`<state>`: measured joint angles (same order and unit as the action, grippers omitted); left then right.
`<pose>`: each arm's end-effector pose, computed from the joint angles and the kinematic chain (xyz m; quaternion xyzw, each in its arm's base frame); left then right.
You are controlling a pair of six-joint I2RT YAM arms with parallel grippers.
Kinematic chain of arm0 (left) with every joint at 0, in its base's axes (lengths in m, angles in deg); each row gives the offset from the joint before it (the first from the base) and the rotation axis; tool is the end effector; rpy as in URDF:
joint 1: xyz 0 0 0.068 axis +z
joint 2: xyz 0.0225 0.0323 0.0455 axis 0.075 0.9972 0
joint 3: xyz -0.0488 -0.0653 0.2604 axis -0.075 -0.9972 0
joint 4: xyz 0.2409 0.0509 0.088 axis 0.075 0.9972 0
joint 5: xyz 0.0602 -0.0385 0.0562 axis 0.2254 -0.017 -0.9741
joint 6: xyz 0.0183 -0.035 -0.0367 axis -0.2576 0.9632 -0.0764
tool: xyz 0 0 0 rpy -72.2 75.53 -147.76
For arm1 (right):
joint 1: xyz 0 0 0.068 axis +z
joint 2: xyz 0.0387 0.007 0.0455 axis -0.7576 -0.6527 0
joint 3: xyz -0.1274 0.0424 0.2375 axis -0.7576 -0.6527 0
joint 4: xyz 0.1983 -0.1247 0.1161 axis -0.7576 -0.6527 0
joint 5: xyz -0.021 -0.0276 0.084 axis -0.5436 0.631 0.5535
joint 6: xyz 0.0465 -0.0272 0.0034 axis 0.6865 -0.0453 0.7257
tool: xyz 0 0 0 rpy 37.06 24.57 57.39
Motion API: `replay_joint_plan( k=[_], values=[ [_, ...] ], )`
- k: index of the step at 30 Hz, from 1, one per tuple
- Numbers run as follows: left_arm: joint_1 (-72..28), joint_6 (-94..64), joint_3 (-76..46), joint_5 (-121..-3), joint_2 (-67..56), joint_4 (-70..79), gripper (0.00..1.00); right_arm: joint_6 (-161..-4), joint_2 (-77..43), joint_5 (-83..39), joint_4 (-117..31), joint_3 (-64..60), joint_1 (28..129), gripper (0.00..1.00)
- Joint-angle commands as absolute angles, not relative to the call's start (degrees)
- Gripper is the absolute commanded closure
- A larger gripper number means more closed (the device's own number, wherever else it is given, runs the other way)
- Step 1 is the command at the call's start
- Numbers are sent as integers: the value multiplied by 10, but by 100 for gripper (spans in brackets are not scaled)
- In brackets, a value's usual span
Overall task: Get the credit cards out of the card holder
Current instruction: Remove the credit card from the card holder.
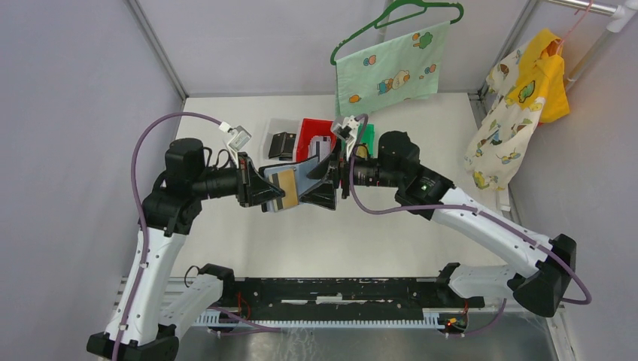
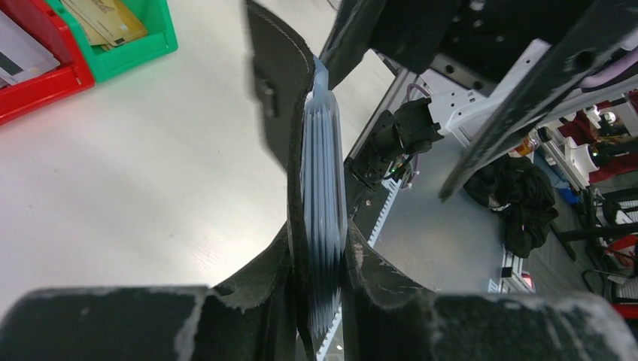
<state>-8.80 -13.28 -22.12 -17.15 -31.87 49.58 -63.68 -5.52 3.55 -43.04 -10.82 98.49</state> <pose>0.1383 -0.0614 0.3954 0.2360 0.7612 -0.4762 0.3715 0.1677 0.2241 0.4039 -0.3336 0.6408 0.5643 0.3996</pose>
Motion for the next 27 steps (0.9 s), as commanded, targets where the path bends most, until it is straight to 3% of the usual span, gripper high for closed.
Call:
replay_joint_plan(
  k=[1, 15, 20, 27],
  values=[
    [-88, -152, -192, -129, -325, 491, 97, -604, -50, 66, -362, -134, 984, 10],
    [-88, -170, -181, -111, -307, 512, 98, -557, -57, 127, -278, -181, 981, 26],
    [-88, -188, -180, -129, -305, 525, 98, -605, -38, 105, -353, -139, 972, 27],
    [-87, -194, -179, -135, -303, 526, 98, -577, -39, 117, -328, -138, 972, 27]
  ],
)
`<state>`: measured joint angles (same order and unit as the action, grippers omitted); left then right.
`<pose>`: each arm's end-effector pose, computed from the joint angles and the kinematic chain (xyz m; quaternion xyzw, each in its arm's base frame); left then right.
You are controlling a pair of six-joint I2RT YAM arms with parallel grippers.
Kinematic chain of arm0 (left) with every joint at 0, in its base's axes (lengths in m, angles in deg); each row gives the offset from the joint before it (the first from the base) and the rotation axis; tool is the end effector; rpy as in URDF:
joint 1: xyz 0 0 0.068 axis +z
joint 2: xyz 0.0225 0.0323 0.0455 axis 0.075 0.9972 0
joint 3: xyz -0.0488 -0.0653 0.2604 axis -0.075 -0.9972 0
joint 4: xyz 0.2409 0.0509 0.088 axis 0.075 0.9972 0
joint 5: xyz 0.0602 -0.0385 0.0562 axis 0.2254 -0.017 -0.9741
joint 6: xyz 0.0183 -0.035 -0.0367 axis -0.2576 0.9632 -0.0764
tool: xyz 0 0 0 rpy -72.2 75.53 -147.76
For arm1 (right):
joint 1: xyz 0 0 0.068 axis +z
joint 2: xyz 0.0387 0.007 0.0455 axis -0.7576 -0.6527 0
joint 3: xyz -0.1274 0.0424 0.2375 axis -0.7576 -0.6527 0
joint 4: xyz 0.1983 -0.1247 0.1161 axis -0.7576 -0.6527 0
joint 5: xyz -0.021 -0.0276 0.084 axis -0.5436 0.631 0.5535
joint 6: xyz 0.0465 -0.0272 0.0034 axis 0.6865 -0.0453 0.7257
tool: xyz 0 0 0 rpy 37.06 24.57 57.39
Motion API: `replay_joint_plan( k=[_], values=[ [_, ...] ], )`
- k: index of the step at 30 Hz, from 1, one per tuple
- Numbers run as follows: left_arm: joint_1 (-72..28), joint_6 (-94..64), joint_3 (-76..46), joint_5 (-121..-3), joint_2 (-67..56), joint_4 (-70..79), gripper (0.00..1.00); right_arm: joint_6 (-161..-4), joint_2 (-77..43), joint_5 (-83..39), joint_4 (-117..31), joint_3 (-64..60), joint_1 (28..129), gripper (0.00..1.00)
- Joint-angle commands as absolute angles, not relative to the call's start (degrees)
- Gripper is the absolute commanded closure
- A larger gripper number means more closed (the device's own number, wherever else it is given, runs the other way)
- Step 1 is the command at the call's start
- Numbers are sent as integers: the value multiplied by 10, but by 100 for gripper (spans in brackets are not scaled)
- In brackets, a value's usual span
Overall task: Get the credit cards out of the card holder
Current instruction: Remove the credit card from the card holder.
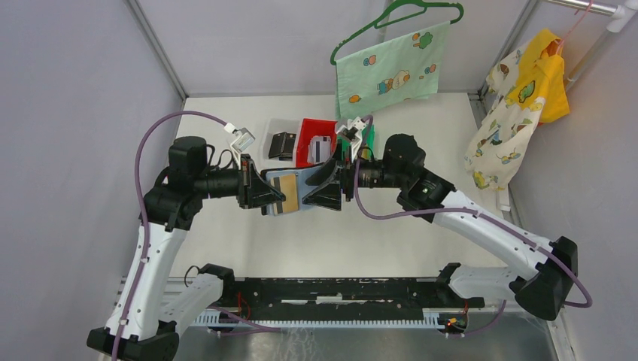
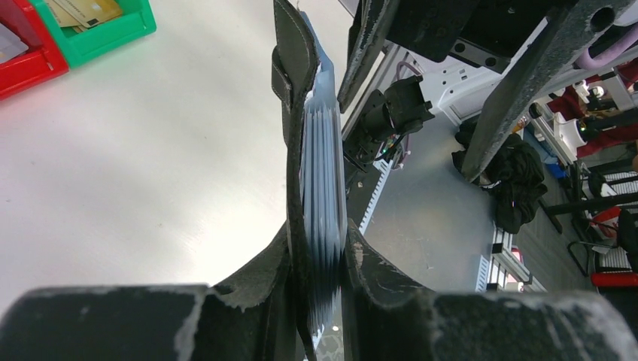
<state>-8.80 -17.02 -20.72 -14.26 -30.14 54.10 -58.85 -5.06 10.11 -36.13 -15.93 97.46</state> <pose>0.1396 -0.0628 0.3930 0.2557 0.7624 -0.4851 0.3437 0.1685 0.2224 0.3871 -0.3382 0.6249 0.6049 0.3595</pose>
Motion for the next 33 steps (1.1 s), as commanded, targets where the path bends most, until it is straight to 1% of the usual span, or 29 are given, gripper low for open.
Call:
replay_joint_plan(
  k=[1, 11, 18, 27, 33],
  values=[
    [-88, -194, -179, -135, -303, 525, 98, -570, -40, 119, -316, -142, 972, 27],
    [-88, -189, -168, -119, -302, 527, 98, -520, -82, 140, -259, -159, 972, 32],
    [-88, -180, -160, -110, -291, 527, 98, -493, -89, 156, -214, -179, 972, 38],
    [-88, -169, -156, -92, -284, 519, 98, -454, -97, 162, -153, -211, 973, 41],
    [-88, -169, -159, -84, -279, 520, 98, -422, -109, 165, -97, -216, 972, 47]
  ],
)
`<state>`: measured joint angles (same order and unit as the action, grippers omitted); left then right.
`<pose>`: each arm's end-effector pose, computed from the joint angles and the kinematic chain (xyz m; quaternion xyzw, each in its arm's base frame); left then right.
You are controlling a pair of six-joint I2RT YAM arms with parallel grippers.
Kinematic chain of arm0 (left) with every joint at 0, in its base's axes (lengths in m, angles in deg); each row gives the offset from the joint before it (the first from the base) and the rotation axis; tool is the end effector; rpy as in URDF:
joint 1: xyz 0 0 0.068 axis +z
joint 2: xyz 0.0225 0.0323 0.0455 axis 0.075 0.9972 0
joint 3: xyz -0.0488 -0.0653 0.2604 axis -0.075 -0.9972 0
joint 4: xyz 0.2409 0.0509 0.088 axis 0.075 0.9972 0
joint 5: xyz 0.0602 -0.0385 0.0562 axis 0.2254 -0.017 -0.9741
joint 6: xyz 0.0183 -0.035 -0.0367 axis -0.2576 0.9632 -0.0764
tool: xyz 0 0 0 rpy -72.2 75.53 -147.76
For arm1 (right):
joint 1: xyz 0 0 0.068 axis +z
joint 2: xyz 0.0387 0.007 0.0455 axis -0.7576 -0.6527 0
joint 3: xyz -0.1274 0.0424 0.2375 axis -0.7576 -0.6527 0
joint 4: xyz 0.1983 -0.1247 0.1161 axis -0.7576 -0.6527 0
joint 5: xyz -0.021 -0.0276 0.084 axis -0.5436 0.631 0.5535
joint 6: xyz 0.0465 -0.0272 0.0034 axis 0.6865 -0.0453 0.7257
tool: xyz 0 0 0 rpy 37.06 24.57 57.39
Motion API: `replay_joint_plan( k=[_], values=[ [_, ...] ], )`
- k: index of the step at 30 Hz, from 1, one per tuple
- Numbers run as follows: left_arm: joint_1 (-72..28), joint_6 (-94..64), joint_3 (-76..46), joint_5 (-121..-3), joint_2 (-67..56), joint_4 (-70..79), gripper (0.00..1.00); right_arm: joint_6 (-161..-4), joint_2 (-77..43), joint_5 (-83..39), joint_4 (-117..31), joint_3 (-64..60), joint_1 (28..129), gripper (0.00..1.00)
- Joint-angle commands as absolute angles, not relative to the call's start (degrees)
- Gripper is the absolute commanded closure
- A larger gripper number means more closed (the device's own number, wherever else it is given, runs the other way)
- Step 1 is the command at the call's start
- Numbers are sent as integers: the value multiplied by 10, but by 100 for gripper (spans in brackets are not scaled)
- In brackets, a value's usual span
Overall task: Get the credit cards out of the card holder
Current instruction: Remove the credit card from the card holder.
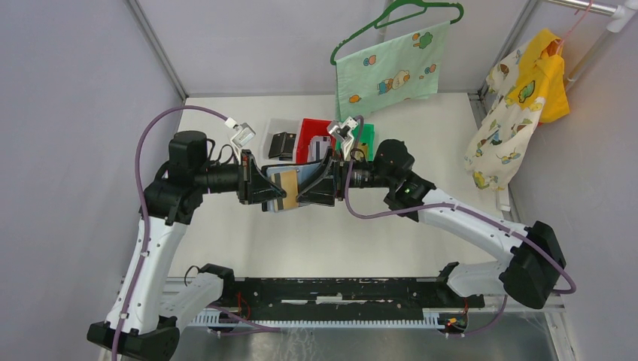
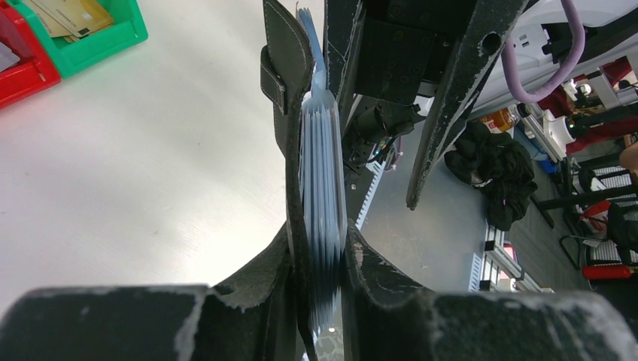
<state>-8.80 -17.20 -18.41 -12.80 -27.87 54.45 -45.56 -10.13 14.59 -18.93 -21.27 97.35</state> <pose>0.1465 -0.0649 0.3997 0.2611 0.7577 -0.4938 0.3375 0.1812 0.2389 0.3605 -0.3020 0.6089 0.6693 0.3001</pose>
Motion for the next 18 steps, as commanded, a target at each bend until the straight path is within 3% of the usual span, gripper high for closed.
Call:
replay_joint_plan(
  k=[1, 8, 18],
  values=[
    [-88, -169, -160, -82, -277, 519, 98, -410, -113, 165, -78, -217, 972, 48],
    [-88, -169, -161, -66, -267, 519, 96, -328, -165, 159, 44, -224, 972, 61],
    [-87, -184, -189, -67, -283, 513, 93, -307, -205, 161, 83, -207, 972, 85]
  ],
)
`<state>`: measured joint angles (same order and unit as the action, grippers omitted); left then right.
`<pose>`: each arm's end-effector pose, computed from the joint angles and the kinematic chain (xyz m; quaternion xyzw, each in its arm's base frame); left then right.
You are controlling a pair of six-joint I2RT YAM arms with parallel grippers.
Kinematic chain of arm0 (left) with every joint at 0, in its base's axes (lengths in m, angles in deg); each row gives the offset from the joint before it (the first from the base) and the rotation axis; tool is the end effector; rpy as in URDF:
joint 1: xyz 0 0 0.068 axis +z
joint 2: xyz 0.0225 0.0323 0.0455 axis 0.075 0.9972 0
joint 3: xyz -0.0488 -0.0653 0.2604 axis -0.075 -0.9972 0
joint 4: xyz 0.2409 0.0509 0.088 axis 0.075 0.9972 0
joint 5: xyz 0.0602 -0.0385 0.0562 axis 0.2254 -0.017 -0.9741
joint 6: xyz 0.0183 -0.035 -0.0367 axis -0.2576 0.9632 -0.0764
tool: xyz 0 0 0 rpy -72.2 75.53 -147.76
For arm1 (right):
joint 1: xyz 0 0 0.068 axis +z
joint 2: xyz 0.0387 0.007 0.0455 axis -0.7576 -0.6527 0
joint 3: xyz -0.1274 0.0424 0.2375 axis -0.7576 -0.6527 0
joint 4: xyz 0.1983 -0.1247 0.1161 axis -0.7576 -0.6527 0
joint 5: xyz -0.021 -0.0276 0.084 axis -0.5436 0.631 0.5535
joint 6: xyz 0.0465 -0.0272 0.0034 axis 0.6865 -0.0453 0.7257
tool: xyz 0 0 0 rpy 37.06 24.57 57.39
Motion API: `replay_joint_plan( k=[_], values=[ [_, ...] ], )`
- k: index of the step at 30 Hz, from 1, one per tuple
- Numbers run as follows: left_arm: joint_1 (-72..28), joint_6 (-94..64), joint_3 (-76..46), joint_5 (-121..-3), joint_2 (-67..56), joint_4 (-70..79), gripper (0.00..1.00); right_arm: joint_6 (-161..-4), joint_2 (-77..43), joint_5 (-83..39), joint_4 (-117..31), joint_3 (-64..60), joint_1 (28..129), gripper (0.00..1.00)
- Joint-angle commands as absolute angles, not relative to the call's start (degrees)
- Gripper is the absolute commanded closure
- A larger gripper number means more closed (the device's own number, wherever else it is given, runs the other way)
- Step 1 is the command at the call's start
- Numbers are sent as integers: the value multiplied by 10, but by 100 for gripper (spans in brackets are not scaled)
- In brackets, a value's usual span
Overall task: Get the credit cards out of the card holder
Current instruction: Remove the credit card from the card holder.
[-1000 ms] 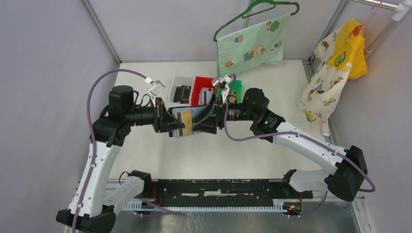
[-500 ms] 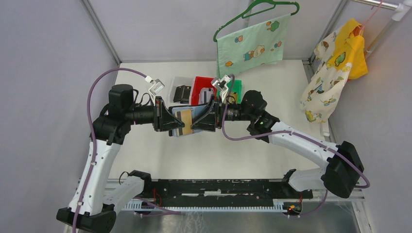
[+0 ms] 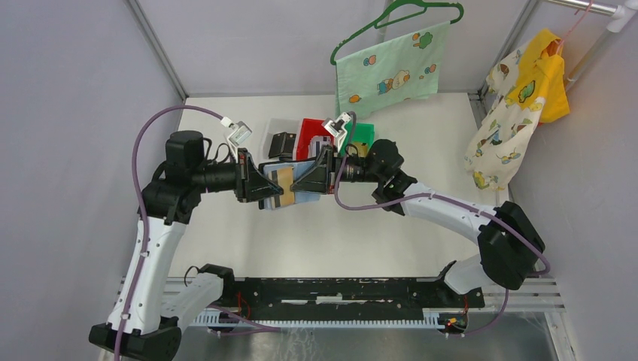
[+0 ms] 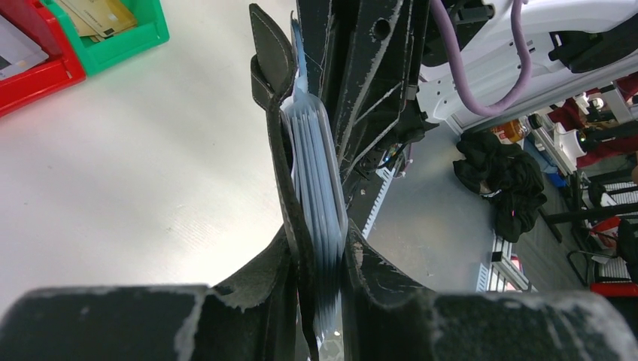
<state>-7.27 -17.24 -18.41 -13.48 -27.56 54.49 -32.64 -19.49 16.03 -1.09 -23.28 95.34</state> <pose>0.1500 -0.0611 0.3987 0.2475 0.7649 -0.4852 0.3440 0.2109 0.2555 0.3304 -0.2469 0.6024 0.7128 0.2609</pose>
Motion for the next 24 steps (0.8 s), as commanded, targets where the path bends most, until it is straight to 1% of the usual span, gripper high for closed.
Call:
replay_joint_plan(
  k=[1, 4, 6, 11, 17, 24],
  values=[
    [-87, -182, -194, -68, -287, 511, 93, -307, -205, 163, 87, -209, 972, 88],
    [-87, -165, -216, -72, -310, 489, 94, -306, -201, 167, 104, -221, 972, 97],
    [-87, -145, -230, -83, -328, 465, 94, -303, -198, 171, 120, -230, 972, 100],
    [-87, -97, -246, -97, -358, 409, 93, -305, -192, 176, 128, -240, 969, 100],
    [-87, -101, -238, -86, -352, 426, 93, -295, -181, 173, 145, -262, 959, 100],
    [-87, -89, -230, -52, -341, 420, 89, -285, -159, 166, 167, -301, 945, 100]
  ],
)
